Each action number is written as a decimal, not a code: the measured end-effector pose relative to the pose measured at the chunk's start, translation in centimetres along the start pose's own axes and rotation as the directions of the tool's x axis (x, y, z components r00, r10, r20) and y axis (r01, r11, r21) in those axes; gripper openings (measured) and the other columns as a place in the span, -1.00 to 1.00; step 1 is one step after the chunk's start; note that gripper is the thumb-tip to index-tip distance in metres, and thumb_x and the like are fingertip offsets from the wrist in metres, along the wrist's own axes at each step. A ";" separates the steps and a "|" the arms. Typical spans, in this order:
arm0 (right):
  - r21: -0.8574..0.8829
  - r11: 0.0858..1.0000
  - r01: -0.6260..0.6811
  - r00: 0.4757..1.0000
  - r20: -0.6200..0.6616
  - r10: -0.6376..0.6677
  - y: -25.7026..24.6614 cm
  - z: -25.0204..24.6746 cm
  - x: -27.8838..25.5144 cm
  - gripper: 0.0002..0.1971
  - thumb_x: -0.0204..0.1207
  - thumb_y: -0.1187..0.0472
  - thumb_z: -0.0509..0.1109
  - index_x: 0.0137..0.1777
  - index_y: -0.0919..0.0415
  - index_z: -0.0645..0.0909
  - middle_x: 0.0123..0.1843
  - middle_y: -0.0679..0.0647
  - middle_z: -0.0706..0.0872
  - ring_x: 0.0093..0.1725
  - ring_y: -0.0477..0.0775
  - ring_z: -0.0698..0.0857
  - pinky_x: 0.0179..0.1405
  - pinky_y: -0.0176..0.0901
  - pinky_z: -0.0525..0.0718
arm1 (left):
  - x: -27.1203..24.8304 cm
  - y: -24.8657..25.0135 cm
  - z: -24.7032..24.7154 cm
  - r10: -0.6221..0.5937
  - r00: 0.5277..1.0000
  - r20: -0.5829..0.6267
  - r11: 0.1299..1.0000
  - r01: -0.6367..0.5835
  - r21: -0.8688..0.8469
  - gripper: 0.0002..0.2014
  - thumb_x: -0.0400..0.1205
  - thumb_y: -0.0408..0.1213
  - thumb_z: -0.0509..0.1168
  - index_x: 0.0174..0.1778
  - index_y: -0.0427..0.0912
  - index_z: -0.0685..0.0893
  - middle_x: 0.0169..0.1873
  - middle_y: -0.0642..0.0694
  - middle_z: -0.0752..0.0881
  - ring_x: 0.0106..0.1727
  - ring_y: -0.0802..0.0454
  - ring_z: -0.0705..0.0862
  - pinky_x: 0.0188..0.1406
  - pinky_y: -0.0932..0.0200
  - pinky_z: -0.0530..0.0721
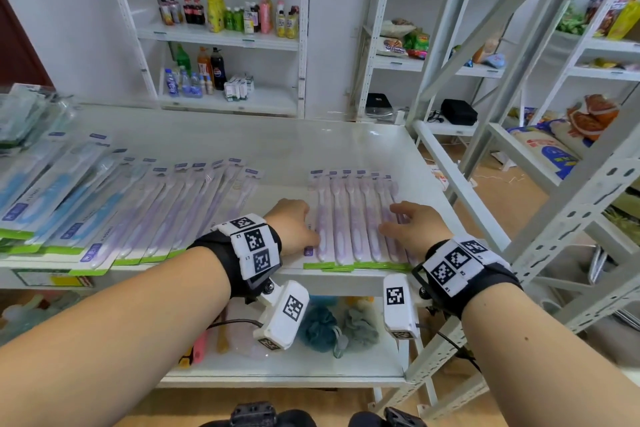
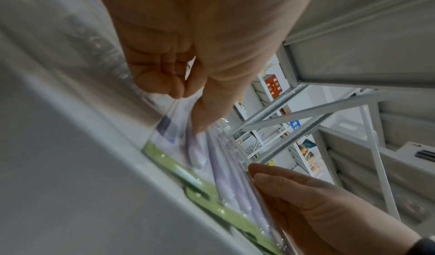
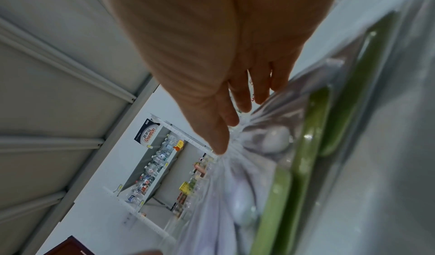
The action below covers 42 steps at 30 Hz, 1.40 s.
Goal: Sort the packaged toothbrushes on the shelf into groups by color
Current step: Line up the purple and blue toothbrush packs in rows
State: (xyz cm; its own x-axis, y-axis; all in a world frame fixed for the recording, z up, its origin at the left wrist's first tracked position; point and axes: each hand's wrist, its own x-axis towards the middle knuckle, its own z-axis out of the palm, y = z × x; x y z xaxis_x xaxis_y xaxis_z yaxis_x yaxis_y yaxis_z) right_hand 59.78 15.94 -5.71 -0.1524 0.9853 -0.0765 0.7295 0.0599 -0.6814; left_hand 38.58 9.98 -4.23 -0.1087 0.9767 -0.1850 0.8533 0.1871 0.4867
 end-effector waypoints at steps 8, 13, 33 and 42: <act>-0.115 0.990 0.080 0.995 0.075 -0.072 0.4 -0.4 0.9 -0.41 0.44 0.08 0.48 0.47 0.11 0.46 0.49 0.06 0.50 0.37 0.07 0.54 0.15 -0.30 0.39 | 0.0 2.2 0.8 0.162 0.958 0.238 0.951 -0.215 0.221 -0.06 0.33 0.14 0.51 0.58 0.00 0.25 0.59 -0.20 0.20 0.57 -0.16 0.25 0.54 -0.02 0.29; -0.187 0.975 0.120 0.987 0.126 -0.097 0.4 -0.6 1.5 -0.40 0.44 0.08 0.47 0.49 0.12 0.45 0.39 0.11 0.58 0.28 0.09 0.59 0.07 -0.31 0.41 | 0.2 2.7 1.0 0.156 0.954 0.256 0.947 -0.218 0.235 -0.10 0.36 0.10 0.51 0.59 0.05 0.25 0.59 -0.16 0.21 0.57 -0.13 0.26 0.52 0.08 0.26; -0.096 0.995 0.022 0.997 0.070 -0.016 -1.7 -1.4 3.4 -0.41 0.43 0.11 0.50 0.47 0.10 0.47 0.47 0.08 0.51 0.37 0.10 0.54 0.11 -0.28 0.38 | 1.8 2.8 0.4 0.196 0.962 0.192 0.965 -0.224 0.139 -0.10 0.37 0.04 0.52 0.60 0.01 0.24 0.59 -0.07 0.24 0.59 -0.07 0.24 0.53 0.06 0.25; 0.013 0.978 0.208 0.971 0.116 -0.208 -9.6 2.7 2.4 -0.51 0.46 0.13 0.49 0.40 0.16 0.55 0.44 0.03 0.56 0.38 0.03 0.55 0.23 -0.28 0.36 | 0.3 -4.2 -5.3 0.041 0.993 -0.108 0.999 -0.044 -0.023 -0.51 0.56 -0.06 0.36 0.42 -0.01 0.50 0.48 0.01 0.44 0.48 0.02 0.41 0.34 0.20 0.33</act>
State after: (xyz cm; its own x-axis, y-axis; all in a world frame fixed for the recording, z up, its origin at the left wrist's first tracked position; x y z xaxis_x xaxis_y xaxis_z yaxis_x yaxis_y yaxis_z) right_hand 50.63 17.34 -1.29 -0.3770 0.9261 -0.0166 0.6730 0.2616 -0.6918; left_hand 32.23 10.04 -1.82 -0.1277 0.9892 -0.0717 0.8455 0.1464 0.5135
